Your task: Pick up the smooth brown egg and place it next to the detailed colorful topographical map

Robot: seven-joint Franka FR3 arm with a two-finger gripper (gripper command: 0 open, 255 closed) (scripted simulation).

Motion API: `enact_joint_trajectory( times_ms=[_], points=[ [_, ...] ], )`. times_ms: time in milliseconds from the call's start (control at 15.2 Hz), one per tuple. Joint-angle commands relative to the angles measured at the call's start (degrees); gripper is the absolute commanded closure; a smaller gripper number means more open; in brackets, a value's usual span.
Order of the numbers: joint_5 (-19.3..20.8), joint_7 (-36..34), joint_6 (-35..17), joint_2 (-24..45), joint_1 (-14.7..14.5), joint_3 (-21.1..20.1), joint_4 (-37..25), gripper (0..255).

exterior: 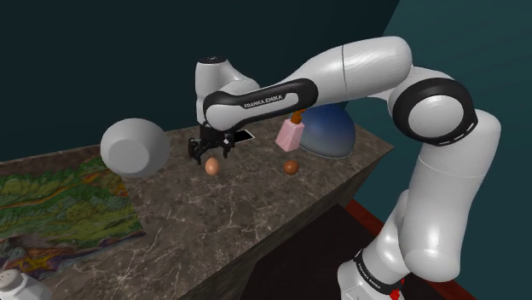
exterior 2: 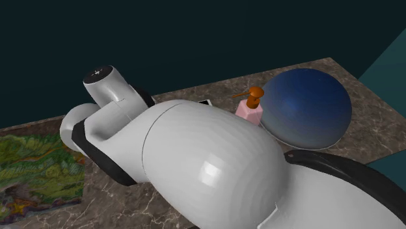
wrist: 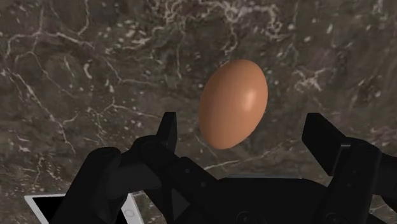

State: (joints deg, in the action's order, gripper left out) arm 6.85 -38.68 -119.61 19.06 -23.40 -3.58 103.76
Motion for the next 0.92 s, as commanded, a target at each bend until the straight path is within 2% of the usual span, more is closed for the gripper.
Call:
enact_joint_trajectory(
  times_ms=[0, 330, 858],
  points=[
    [0.74, -0.5, -1.15, 0.72, -0.18, 0.21, 0.75, 0],
    [1.11, -0.74, -4.84, 2.58, -0.04, 0.43, 2.58, 0],
    [1.11, -0.73, -4.83, 2.58, -0.04, 0.43, 2.58, 0]
  ],
)
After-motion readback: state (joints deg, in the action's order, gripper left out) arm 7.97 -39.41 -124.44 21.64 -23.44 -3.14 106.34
